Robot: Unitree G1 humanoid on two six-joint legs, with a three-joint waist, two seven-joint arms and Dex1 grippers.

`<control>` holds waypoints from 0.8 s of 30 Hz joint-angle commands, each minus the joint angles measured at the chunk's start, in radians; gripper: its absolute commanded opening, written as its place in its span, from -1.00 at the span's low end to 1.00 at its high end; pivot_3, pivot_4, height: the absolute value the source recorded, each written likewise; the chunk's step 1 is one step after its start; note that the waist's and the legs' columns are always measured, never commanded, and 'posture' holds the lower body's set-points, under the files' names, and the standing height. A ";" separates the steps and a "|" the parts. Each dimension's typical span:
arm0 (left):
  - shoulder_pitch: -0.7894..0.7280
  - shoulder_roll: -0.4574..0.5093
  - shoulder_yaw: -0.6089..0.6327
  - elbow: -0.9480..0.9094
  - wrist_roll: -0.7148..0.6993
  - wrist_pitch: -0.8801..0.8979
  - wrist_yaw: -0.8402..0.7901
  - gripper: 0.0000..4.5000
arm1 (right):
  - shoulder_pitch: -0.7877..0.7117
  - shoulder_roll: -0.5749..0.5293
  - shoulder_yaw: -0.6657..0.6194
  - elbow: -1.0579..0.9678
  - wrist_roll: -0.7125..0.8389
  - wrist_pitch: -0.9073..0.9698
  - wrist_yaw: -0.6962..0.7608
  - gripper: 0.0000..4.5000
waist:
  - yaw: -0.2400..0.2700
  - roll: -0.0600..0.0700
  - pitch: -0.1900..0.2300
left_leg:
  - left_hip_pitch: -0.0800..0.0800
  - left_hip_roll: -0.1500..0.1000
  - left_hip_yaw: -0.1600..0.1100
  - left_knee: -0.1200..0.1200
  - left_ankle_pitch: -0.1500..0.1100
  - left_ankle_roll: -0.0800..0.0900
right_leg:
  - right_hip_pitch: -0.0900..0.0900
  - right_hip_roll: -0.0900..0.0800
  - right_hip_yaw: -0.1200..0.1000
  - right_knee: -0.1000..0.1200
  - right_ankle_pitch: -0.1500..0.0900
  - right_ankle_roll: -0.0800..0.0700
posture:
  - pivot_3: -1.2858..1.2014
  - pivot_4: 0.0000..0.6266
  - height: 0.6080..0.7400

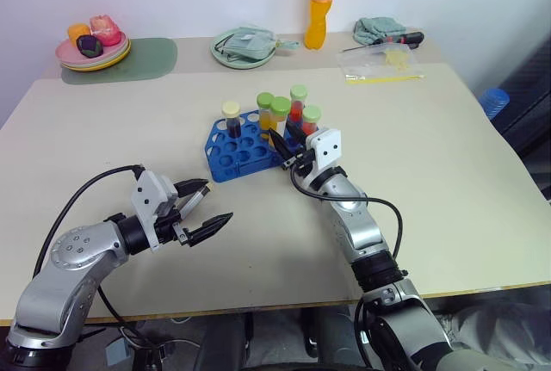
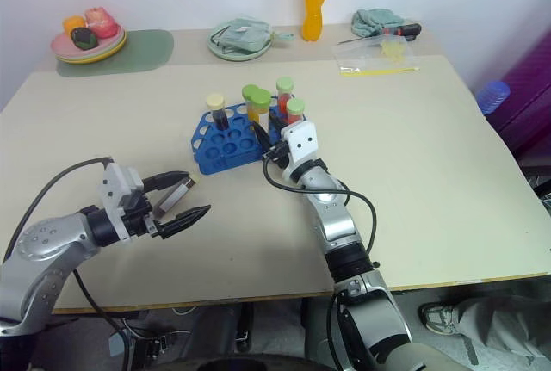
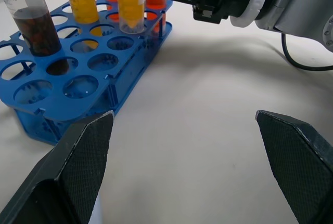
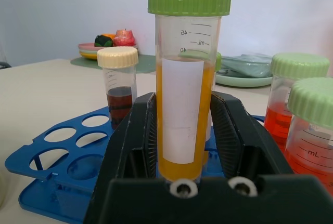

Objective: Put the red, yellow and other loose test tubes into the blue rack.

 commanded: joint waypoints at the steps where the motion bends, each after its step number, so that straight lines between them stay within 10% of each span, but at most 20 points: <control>1: -0.006 0.005 0.014 -0.017 -0.006 -0.008 -0.002 1.00 | 0.003 -0.004 -0.011 -0.050 -0.001 -0.001 0.005 -0.25 | 0.000 0.000 0.000 | 0.000 0.000 0.000 0.000 0.000 0.000 | 0.000 0.000 0.000 0.000 0.000 0.000 | 0.03 -0.52 1.00; 20: -0.001 -0.001 0.010 -0.025 -0.006 -0.008 0.004 1.00 | -0.010 -0.001 -0.009 -0.045 -0.003 0.049 0.020 -0.25 | 0.000 0.000 0.000 | 0.000 0.000 0.000 0.000 0.000 0.000 | 0.000 0.000 0.000 0.000 0.000 0.000 | 0.03 -0.52 1.00; 24: 0.004 0.001 0.015 -0.031 -0.006 -0.004 0.009 1.00 | -0.010 0.002 -0.010 -0.064 0.000 0.067 0.024 0.32 | 0.000 0.000 0.000 | 0.000 0.000 0.000 0.000 0.000 0.000 | 0.000 0.000 0.000 0.000 0.000 0.000 | 0.03 -0.52 1.00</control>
